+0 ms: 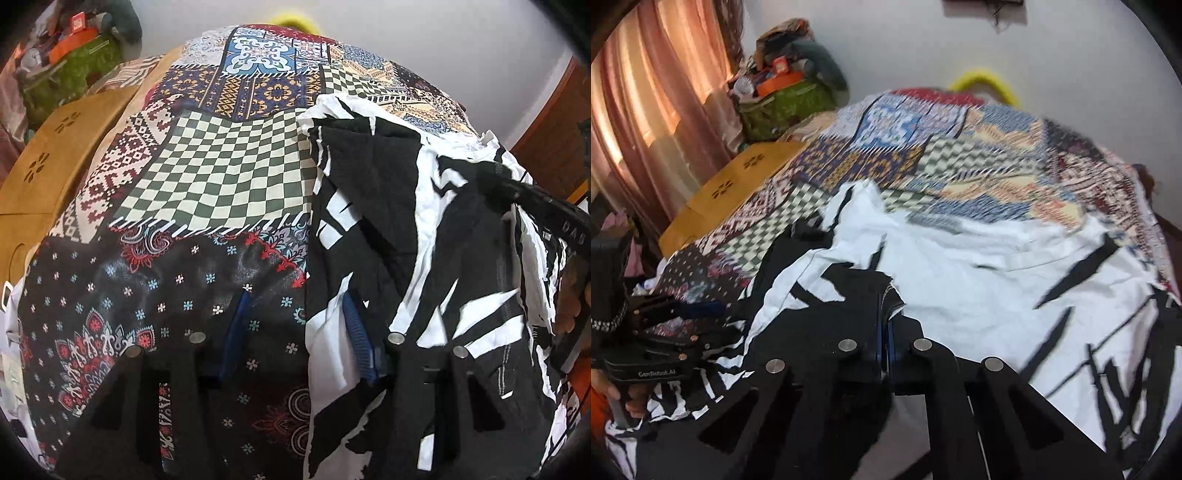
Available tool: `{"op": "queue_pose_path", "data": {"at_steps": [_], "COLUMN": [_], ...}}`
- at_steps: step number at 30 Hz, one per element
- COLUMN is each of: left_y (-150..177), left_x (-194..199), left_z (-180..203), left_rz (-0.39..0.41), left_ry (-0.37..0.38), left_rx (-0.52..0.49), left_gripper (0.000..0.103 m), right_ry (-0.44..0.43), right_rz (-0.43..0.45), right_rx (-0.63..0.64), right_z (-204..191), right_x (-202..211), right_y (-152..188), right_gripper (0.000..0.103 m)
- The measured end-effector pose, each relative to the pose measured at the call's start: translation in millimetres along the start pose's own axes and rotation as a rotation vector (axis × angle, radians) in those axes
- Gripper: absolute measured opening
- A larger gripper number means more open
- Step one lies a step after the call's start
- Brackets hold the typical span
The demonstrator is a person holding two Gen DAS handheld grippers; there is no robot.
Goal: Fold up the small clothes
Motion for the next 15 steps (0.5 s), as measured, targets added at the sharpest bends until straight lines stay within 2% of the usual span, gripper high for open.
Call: {"op": "queue_pose_path", "data": {"at_steps": [2,5,9,11,13,15], "left_y": [1,0,2,0,-7,-18], "left_x": [-2,-2,-1,1,6,14], "left_z": [-1,0,-2,-3,-4,-4], "left_rz": [0.001,0.000,-0.016,-0.036,-0.042,-0.019], "left_ry": [-0.006,-0.035,-0.052,-0.052,-0.043,-0.035], "left_rx": [0.003,-0.008,-0.003,0.004,0.014,0.006], "left_gripper": [0.053,0.053,0.053,0.052,0.052,0.052], "right_ry": [0.047,0.062,0.090,0.108,0.065,0.030], "right_rz": [-0.003,-0.066,-0.023,0.017,0.031,0.027], "right_rx": [-0.011,-0.015,0.010,0.038,0.074,0.094], "right_z": [17,31,25,18,3,-10], "right_x": [2,-4,17,29,34,28], "right_y": [3,15,4,-8,-18,-26], "right_gripper": [0.002,0.002,0.004,0.014,0.030,0.031]}}
Point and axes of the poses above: each gripper's, at about its wrist camera, not at the fingertips, and x roughly against the way its jaws point, z to its right, y to its underside, the point moved 10 cm from there along -x, roughly the way its jaws point, and after that the axes turned 2 degrees about -x, right-handed, at the moved point
